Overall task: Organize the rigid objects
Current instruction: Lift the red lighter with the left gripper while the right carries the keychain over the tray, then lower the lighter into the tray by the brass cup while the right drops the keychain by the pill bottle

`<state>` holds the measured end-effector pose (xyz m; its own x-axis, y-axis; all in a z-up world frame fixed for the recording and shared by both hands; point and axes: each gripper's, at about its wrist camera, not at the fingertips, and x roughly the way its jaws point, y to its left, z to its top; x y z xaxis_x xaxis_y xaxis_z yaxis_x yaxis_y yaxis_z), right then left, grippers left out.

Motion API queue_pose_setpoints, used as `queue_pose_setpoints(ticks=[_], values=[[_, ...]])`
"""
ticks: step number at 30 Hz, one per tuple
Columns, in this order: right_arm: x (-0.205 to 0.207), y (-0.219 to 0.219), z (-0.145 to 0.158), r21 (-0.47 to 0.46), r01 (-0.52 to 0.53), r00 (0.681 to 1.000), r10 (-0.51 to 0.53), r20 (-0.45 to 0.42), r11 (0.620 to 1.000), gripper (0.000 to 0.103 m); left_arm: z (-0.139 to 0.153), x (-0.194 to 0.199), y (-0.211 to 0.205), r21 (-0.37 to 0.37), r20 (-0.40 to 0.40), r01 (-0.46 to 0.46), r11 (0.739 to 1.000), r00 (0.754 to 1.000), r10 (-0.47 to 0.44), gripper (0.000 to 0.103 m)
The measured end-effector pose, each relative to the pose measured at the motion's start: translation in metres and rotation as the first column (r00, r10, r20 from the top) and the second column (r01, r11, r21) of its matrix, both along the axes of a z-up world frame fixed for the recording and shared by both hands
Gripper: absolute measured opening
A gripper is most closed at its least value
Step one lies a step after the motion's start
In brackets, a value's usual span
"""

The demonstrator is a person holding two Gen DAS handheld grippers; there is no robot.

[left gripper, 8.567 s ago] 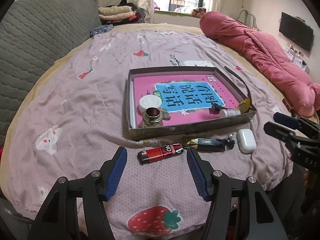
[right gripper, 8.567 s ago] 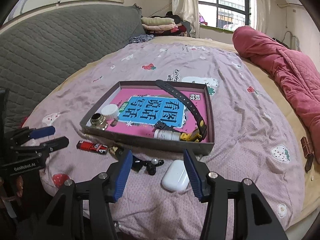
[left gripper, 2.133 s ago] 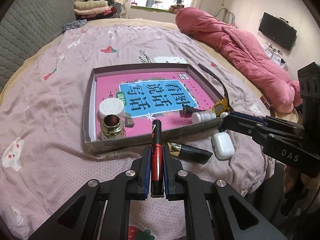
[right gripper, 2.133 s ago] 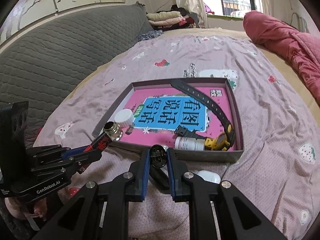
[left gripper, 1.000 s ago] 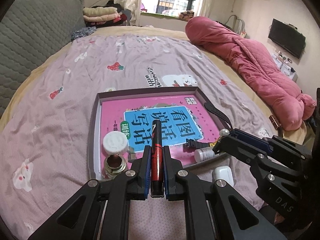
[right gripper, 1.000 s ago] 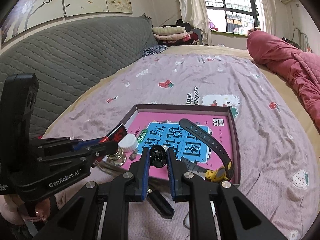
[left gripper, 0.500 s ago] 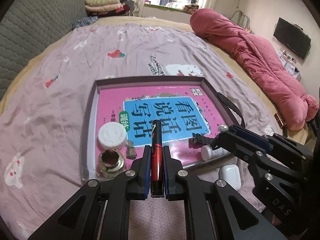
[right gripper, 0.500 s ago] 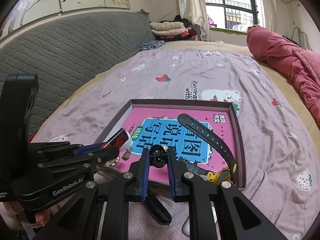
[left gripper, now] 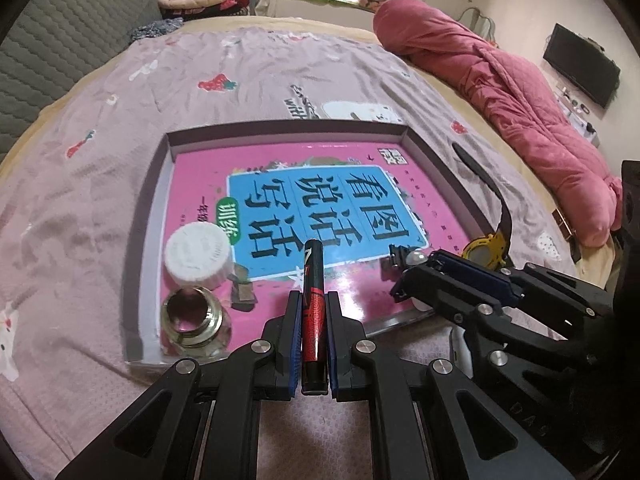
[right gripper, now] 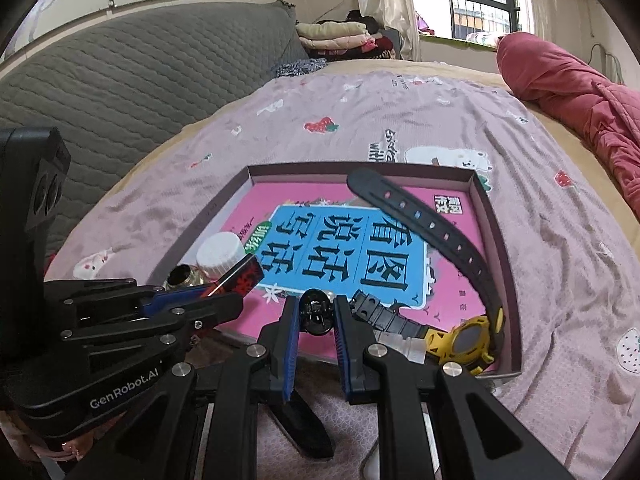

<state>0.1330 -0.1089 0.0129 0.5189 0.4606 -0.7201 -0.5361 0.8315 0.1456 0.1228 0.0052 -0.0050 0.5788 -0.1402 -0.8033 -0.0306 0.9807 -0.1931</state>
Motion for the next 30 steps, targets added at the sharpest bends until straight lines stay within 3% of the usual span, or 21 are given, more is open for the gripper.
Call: queue_pose_setpoints(ticks=[13, 30], values=[[-0.001, 0.001, -0.015, -0.050, -0.005, 1.000, 0.005, -0.003, 0.999, 0.017, -0.012, 0.014, -0.003, -0.005, -0.039, 0.014, 1.000, 0.999, -0.014, 0.010], [0.004, 0.000, -0.018, -0.046, 0.006, 0.999, -0.007, -0.036, 0.999, 0.017, -0.025, 0.032, 0.000, -0.001, -0.059, -0.025, 1.000, 0.998, 0.025, 0.011]])
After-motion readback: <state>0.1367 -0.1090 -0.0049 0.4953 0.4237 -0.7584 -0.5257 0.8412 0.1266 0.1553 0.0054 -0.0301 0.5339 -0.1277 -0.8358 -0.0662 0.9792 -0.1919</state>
